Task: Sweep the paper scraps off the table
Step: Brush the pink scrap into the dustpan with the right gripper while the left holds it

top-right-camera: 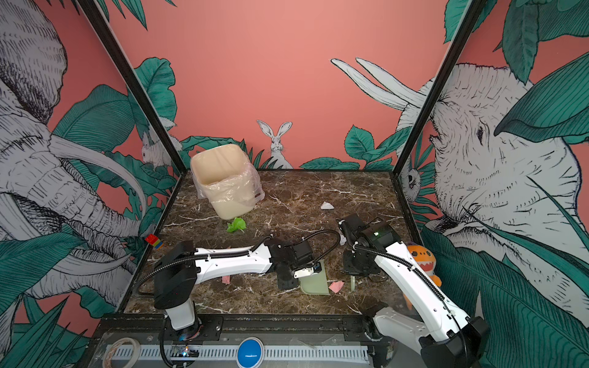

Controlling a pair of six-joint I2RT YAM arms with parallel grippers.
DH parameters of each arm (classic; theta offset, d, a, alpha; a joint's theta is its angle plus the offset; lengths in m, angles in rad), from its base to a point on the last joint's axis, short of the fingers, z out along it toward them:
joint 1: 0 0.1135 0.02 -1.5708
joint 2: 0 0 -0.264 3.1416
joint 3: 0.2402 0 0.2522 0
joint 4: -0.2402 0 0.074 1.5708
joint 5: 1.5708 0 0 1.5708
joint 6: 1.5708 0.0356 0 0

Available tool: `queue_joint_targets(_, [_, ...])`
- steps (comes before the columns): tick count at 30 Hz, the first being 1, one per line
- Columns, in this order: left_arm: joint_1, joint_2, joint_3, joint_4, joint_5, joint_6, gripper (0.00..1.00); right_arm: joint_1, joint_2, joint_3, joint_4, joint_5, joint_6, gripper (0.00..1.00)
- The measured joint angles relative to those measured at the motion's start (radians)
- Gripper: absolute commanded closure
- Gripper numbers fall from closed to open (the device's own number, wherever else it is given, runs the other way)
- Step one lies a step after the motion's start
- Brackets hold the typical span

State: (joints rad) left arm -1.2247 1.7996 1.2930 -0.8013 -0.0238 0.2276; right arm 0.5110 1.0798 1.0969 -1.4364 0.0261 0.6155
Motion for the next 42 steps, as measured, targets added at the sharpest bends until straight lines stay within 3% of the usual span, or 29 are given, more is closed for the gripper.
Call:
queue_joint_targets(14, [-0.005,0.006,0.0,0.0,0.0,0.0,0.93,0.023,0.0,-0.063,0.056,-0.074,0.018,1.0])
queue_joint_targets(31, [-0.007,0.007,0.0,0.0,-0.007,0.0,0.93,0.075,-0.039,-0.063,0.244,-0.24,0.137,1.0])
queue_joint_targets(42, [-0.007,0.006,0.0,0.001,-0.021,-0.009,0.93,0.069,-0.05,-0.005,0.18,-0.196,0.128,1.0])
